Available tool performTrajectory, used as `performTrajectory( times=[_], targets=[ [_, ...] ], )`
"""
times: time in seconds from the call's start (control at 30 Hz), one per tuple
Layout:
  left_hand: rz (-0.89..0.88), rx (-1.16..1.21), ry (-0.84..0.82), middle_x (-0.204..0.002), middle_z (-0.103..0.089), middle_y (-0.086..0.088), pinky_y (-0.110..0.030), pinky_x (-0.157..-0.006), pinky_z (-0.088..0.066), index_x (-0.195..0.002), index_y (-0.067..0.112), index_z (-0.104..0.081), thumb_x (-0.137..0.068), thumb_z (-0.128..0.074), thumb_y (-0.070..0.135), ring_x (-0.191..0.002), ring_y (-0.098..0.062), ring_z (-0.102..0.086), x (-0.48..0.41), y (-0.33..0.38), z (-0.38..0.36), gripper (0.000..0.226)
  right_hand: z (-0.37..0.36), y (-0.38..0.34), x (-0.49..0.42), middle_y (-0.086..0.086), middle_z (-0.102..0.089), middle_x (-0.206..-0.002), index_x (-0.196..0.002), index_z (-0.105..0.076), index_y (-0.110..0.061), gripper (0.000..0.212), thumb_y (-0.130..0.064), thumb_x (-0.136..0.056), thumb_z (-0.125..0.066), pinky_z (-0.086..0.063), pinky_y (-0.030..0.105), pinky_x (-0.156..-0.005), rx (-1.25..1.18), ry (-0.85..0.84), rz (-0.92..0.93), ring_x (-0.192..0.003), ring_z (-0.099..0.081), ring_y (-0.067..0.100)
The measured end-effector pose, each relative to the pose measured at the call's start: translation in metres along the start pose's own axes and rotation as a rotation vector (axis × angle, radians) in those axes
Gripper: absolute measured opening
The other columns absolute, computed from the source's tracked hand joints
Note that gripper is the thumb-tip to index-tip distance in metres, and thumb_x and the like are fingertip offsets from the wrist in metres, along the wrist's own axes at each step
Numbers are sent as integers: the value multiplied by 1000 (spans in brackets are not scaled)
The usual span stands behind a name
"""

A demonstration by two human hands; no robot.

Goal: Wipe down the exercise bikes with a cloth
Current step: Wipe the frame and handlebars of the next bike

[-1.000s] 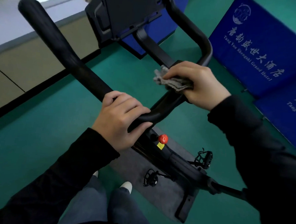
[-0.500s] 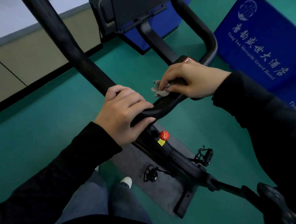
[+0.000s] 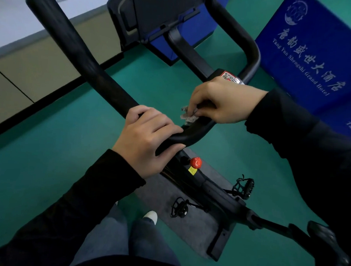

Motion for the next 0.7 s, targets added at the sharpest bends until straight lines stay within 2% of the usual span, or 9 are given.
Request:
performTrajectory(
  times=[0.13, 0.27, 0.43, 0.6, 0.7],
  targets=[
    [-5, -7, 0, -88, -66, 1, -36, -87, -32, -93, 13, -70, -85, -65, 35, -87, -23, -61, 0, 0, 0, 23, -4, -14, 1, 2, -71, -101, -102, -72, -17, 19, -12, -86, -64, -46, 27, -88, -95, -23, 56, -93, -64, 18],
    [-8, 4, -10, -88, -66, 2, -35, -89, -31, -93, 14, -70, -86, -63, 35, -87, -22, -60, -1, 0, 1, 23, 2, 1, 4, 6, -69, -104, -104, -71, -14, 21, -11, -86, -61, -45, 36, -92, 33, 6, -9, -98, -62, 24],
    [8, 9, -19, -88, -66, 2, -35, -90, -30, -93, 14, -70, -86, -64, 35, -87, -23, -61, -1, 1, 1, 23, -2, -2, 11, 11, -65, -104, -104, -71, -10, 23, -6, -87, -56, -43, 37, -92, 88, 126, -53, -100, -59, 28],
    [29, 6, -50, -86, -65, 2, -35, -89, -30, -92, 15, -70, -85, -64, 36, -86, -23, -61, -1, 1, 1, 23, 0, 0, 24, 10, -66, -102, -101, -72, -8, 21, -2, -85, -58, -40, 24, -89, 5, 321, -148, -98, -60, 25],
    [43, 17, -80, -86, -64, 3, -34, -91, -28, -93, 15, -69, -86, -62, 38, -87, -22, -60, -1, 2, 2, 25, -1, -3, 37, 10, -67, -101, -98, -72, -7, 20, -1, -84, -59, -41, 25, -90, -82, 451, -208, -99, -60, 25]
  ],
)
Point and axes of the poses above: each hand's wrist, its own x-axis away from the middle knuckle, its own z-axis out of the back of the hand, y = z × x, the point moved 6 cm from there along -x, towards the middle knuckle
